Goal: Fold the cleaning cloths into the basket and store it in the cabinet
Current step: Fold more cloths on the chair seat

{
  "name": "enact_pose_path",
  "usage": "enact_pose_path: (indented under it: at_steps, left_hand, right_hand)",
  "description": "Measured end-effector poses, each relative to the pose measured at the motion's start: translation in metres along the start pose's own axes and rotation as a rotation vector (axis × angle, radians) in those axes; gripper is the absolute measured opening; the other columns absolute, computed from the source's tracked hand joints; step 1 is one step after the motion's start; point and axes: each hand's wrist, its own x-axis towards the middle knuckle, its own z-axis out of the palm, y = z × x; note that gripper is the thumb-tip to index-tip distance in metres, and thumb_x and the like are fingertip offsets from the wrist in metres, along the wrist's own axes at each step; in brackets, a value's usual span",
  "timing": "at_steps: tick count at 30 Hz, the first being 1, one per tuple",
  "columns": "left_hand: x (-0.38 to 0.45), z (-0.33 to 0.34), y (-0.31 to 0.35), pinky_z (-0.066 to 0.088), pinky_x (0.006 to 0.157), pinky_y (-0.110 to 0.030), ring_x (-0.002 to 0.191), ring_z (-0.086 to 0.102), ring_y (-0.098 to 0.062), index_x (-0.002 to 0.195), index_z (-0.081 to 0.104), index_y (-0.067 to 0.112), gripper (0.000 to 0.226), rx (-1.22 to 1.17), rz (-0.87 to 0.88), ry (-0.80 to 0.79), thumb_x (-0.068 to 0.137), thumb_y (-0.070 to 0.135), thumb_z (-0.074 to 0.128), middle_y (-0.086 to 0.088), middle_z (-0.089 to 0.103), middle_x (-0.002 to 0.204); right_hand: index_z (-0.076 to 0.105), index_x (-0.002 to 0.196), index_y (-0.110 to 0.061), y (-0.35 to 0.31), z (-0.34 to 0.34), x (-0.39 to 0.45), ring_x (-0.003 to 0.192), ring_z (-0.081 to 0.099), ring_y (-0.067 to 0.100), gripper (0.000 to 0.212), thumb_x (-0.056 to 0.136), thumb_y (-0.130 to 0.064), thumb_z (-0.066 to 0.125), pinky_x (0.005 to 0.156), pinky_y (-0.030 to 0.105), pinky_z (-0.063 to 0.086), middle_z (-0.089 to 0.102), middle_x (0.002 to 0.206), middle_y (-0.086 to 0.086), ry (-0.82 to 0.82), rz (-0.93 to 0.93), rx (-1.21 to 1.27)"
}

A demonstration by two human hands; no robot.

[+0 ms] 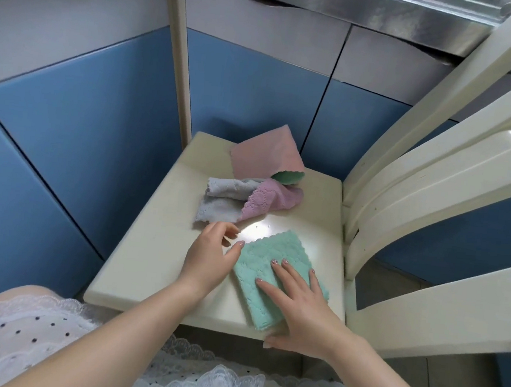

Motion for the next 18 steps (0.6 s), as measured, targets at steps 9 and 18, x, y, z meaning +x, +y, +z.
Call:
enact_pose_path:
  at_steps: [9,18]
  left_hand:
    - [-0.035,-0.045,-0.014,0.044,0.088,-0.017,0.103,0.059,-0.004,0.102,0.064,0.02,0.02,-0.342,-0.215,-0.118,0.091,0.035,0.057,0.01,0.066,0.104]
    - [-0.038,-0.152,0.026,0.05,0.094,-0.039,0.108,0.064,-0.021,0.125,0.054,0.022,0.048,-0.884,-0.123,-0.191,0.089,0.052,0.046,-0.003,0.066,0.121]
  right_hand:
    - [0.061,0.092,-0.034,-0.037,-0.019,-0.006,0.073,0.056,-0.002,0.018,0.077,-0.036,0.05,0.066,0.016,0.045,0.062,0.08,-0.021,0.453,-0.03,0.446]
    - [0.066,0.09,-0.012,-0.093,-0.17,0.051,0.071,0.066,0.019,0.016,0.09,-0.021,0.054,0.068,0.034,0.053,0.07,0.081,0.005,0.243,0.108,1.309]
